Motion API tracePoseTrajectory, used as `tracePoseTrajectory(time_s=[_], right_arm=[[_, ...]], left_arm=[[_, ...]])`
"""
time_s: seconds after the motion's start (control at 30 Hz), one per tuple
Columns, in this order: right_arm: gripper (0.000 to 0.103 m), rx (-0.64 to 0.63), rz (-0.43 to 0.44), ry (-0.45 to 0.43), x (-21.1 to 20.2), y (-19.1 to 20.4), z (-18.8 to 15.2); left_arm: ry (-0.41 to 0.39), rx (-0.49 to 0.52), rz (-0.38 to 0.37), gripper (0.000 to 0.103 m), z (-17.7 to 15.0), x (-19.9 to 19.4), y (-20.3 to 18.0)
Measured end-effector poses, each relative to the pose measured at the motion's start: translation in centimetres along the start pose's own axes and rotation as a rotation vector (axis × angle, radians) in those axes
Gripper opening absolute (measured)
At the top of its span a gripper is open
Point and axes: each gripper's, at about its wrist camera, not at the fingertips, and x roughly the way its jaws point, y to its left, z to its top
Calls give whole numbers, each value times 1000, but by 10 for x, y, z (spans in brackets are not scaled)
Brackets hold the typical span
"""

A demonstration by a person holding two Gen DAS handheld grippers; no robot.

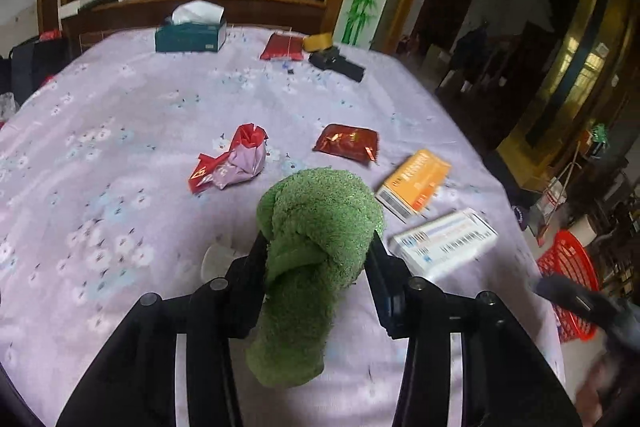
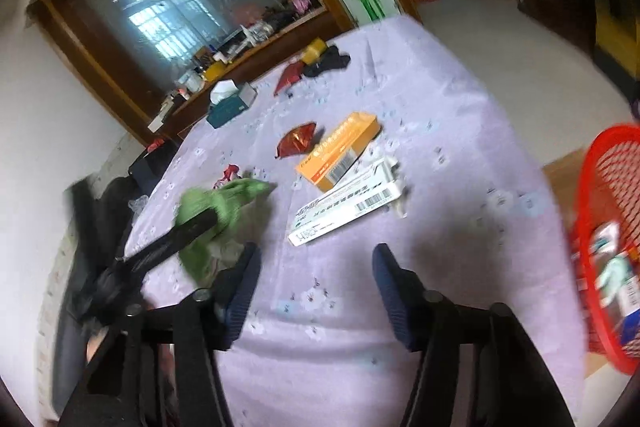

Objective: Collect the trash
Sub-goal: 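Grasp the white medicine box with the right gripper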

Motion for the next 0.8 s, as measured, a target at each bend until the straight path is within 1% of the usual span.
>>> tracePoseTrajectory(time_s=[0.13, 0.23, 0.33, 0.4, 0.47, 0.57, 0.67, 0.73, 0.8], right_arm=[[54, 56, -17, 44, 35, -2, 8], [52, 83, -43, 54, 56, -3, 14], [45, 123, -65, 65, 75, -7, 19], [37, 125, -85, 59, 82, -8, 21], [15, 134, -80, 57, 88, -10, 20], [4, 111, -80, 47, 87, -6, 17], [1, 44, -88, 1, 68, 2, 10], [1, 9, -82, -23, 54, 6, 4], [1, -52, -95, -52, 38, 13, -4]], left_arm=[[-47, 3, -26, 44, -15, -28, 3], [-75, 6, -30, 44, -23, -41, 8], [-88, -3, -37, 44, -31, -50, 13], [-92, -2, -30, 44, -36, -53, 14], [-99, 8, -22, 44, -41, -54, 13], [-107, 18, -1, 44, -47, -55, 11], [-113, 17, -3, 44, -50, -57, 8], [-116, 23, -3, 44, -52, -57, 6], [-113, 31, -6, 44, -54, -57, 2]])
